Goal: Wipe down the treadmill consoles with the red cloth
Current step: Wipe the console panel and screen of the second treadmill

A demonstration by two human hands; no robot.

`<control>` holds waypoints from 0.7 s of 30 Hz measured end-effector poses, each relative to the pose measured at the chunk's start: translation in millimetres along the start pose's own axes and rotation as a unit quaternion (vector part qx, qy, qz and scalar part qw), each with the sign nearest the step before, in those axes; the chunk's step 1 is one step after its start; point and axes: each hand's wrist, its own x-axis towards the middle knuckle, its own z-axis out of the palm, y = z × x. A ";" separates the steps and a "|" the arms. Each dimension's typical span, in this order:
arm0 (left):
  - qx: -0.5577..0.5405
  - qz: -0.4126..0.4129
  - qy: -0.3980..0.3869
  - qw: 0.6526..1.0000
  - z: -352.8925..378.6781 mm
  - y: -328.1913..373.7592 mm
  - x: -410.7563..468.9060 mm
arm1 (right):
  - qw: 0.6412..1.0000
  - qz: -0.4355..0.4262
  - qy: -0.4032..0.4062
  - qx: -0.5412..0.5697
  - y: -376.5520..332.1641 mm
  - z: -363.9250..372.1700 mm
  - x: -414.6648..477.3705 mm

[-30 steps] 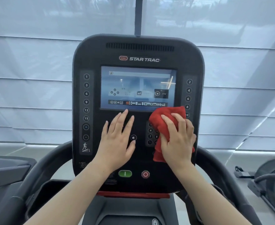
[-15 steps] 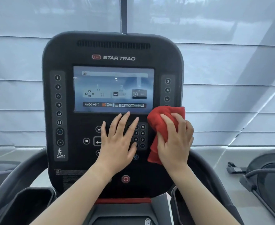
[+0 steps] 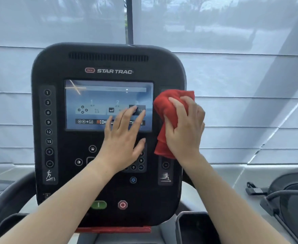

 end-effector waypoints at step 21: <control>0.019 0.029 -0.060 0.998 12.8 -17.5 -56.5 | 0.999 -0.005 -0.032 -0.015 12.3 0.0 -93.5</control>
